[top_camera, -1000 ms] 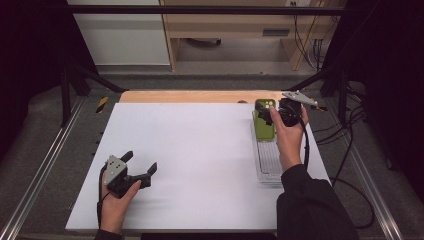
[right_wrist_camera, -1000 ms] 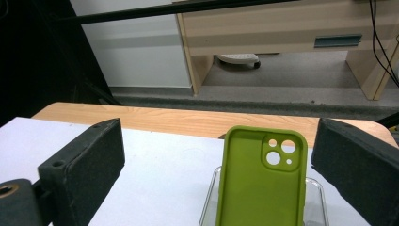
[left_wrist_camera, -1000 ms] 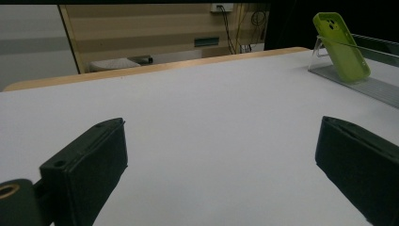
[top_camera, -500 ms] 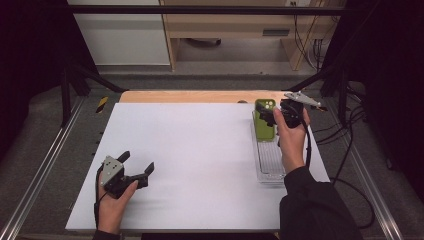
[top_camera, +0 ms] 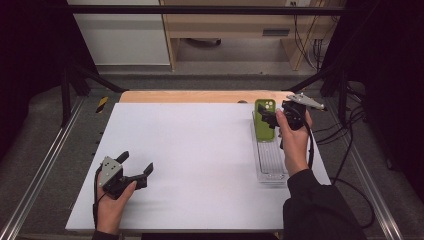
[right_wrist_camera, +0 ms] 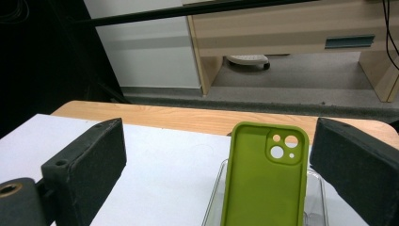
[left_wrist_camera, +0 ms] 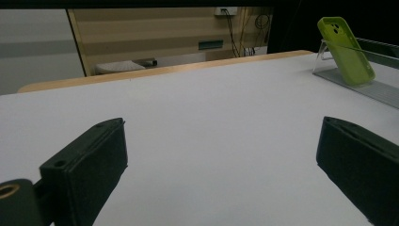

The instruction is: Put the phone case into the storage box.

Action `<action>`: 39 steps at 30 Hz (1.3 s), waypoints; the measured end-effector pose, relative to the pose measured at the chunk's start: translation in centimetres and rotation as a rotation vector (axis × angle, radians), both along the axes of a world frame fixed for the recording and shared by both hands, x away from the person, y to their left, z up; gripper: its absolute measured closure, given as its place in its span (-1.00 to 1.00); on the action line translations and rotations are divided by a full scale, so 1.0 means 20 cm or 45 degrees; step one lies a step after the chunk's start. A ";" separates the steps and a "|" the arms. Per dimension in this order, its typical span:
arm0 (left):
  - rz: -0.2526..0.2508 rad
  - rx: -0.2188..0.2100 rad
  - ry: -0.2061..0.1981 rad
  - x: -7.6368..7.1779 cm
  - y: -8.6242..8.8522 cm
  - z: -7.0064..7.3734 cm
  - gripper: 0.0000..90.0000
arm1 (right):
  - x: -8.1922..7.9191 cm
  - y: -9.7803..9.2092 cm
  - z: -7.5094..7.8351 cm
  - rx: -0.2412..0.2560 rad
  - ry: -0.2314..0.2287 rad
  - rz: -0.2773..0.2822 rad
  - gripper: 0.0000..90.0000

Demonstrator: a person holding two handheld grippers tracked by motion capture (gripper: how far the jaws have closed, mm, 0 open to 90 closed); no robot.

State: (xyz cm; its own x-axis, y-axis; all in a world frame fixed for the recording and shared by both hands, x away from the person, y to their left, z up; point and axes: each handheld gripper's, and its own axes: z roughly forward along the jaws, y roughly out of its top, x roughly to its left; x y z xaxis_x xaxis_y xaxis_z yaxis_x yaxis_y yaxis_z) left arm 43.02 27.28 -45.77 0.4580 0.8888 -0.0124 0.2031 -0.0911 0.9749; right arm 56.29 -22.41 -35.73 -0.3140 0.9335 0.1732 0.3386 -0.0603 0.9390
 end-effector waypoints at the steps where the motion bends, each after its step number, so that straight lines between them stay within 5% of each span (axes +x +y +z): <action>1: 0.001 -0.002 -0.001 0.00 0.00 0.00 -0.95 | -0.01 0.00 0.00 0.003 -0.004 0.003 -0.90; 39: 0.015 -0.006 0.000 -0.06 0.07 0.00 -0.96 | -0.14 -0.12 0.01 -0.013 -0.051 -0.006 -0.89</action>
